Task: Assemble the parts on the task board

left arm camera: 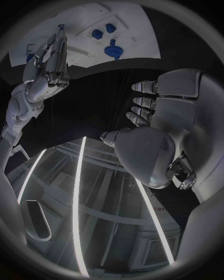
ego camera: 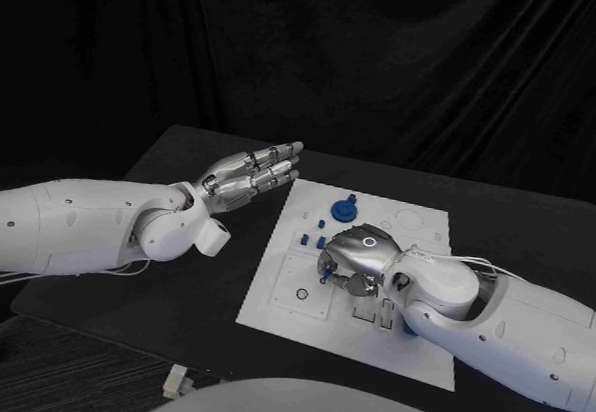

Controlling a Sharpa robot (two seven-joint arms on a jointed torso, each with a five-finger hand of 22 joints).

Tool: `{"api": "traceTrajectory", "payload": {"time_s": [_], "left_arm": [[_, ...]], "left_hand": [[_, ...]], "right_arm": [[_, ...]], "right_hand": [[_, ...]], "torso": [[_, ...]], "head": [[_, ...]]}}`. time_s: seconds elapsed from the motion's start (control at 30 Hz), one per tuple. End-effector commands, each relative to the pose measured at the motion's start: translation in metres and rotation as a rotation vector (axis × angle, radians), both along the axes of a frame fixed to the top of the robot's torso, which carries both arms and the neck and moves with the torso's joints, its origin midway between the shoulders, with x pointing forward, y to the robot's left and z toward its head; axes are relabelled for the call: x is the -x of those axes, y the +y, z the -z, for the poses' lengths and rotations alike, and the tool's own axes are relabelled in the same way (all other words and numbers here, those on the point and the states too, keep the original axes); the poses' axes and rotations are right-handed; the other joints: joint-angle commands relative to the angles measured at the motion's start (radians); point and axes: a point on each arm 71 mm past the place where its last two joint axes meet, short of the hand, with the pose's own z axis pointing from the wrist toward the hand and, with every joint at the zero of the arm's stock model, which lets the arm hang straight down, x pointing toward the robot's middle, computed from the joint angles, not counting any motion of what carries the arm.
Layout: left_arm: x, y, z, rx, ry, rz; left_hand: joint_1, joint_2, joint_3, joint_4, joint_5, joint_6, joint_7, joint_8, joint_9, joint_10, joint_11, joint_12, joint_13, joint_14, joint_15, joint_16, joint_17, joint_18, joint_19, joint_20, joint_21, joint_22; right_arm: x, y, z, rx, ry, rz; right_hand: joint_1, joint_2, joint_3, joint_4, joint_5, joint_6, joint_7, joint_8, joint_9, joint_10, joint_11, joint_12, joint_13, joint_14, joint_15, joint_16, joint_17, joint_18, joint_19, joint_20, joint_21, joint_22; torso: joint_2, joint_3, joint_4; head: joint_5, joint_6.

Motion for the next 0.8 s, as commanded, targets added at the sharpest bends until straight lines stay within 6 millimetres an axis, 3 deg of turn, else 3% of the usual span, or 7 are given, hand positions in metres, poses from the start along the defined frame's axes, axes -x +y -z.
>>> {"api": "traceTrajectory", "payload": {"time_s": [0.03,0.33,0.8], "left_arm": [[0.0001,-0.0003,-0.0037,0.040,-0.041,-0.008],[-0.0001,-0.0012,-0.0028,0.041,-0.034,0.000],[-0.0004,-0.0028,-0.0003,0.040,-0.011,0.021]], "left_hand": [[0.005,0.007,0.005,-0.002,0.005,0.000,0.007,-0.003,0.000,0.000,0.003,-0.003,-0.002,-0.002,0.006,-0.004,-0.001,-0.009,0.000,0.003,-0.006,-0.001],[0.006,0.010,0.007,-0.003,0.010,0.006,0.011,-0.002,0.001,0.000,0.006,-0.004,-0.002,-0.002,0.011,-0.004,-0.001,-0.009,0.000,0.007,-0.006,-0.001],[0.031,0.019,0.021,-0.013,0.066,0.043,0.027,0.007,0.006,0.001,0.022,0.000,-0.001,-0.002,0.019,-0.004,-0.001,-0.003,0.000,0.021,-0.006,-0.001]], "right_arm": [[0.0000,-0.0007,0.0025,0.024,0.002,0.015],[0.0019,-0.0006,0.0037,0.028,0.009,0.013],[0.0048,0.0016,0.0056,0.007,0.007,0.007]], "right_hand": [[-0.001,-0.009,0.001,-0.005,0.003,0.002,0.008,-0.006,0.001,0.001,0.006,-0.007,0.001,0.023,0.006,0.001,-0.001,-0.009,0.022,0.008,0.003,0.134],[-0.001,-0.009,0.002,-0.006,0.005,0.000,0.009,-0.009,0.000,0.000,0.007,-0.008,0.001,0.023,0.007,0.001,-0.001,-0.009,0.022,0.009,0.002,0.134],[-0.002,-0.009,0.002,-0.006,0.006,-0.001,0.009,-0.010,0.000,-0.001,0.008,-0.009,0.000,0.022,0.007,-0.001,-0.003,-0.008,0.021,0.009,0.000,0.134]], "torso": [[0.001,0.0001,0.0000],[0.000,-0.0003,0.0003],[0.000,-0.0001,-0.0004]], "head": [[-0.001,0.000],[0.000,0.000],[0.002,0.000]]}}
